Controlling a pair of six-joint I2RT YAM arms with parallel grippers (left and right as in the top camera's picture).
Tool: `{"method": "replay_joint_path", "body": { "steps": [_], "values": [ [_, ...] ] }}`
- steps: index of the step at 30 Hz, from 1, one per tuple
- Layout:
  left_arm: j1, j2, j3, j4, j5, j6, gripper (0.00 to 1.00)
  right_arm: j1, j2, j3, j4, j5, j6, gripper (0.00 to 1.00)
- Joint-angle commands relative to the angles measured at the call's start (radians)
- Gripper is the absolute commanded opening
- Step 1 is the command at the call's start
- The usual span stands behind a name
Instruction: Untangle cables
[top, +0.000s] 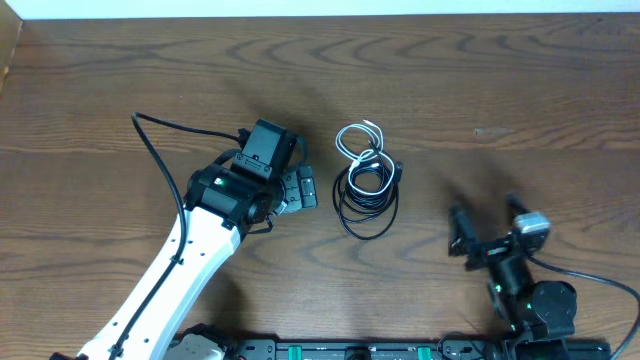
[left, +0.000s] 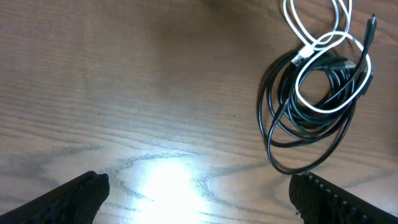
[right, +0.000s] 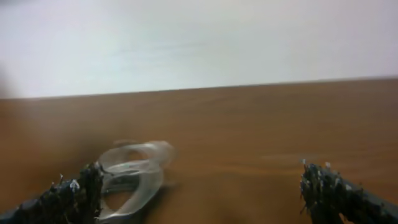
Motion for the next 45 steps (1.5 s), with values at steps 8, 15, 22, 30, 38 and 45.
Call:
{"method": "replay_joint_path", "body": {
  "steps": [8,15,22,30,38,45],
  "values": [
    [0.002,0.000,0.006,-0.021,0.016,-0.006,0.98,-0.006,-0.004,0.122,0.485,-0.418,0.372,0.99],
    [0.005,0.000,0.006,-0.051,0.019,-0.021,0.98,-0.020,0.188,0.629,-0.109,-0.360,0.048,0.99],
    [0.077,0.000,0.006,-0.050,0.019,-0.169,0.98,-0.019,0.563,1.020,-0.686,-0.404,-0.083,0.99],
    [0.164,0.000,0.006,-0.052,0.019,-0.169,0.98,-0.014,0.836,1.037,-0.574,-0.697,0.061,0.90],
    [0.168,0.000,0.006,-0.051,0.018,-0.169,0.98,0.180,1.076,1.039,-0.436,-0.483,0.173,0.98],
    [0.168,0.000,0.006,-0.051,0.018,-0.169,0.98,0.357,1.262,1.185,-0.669,-0.168,0.171,0.95]
  ]
}}
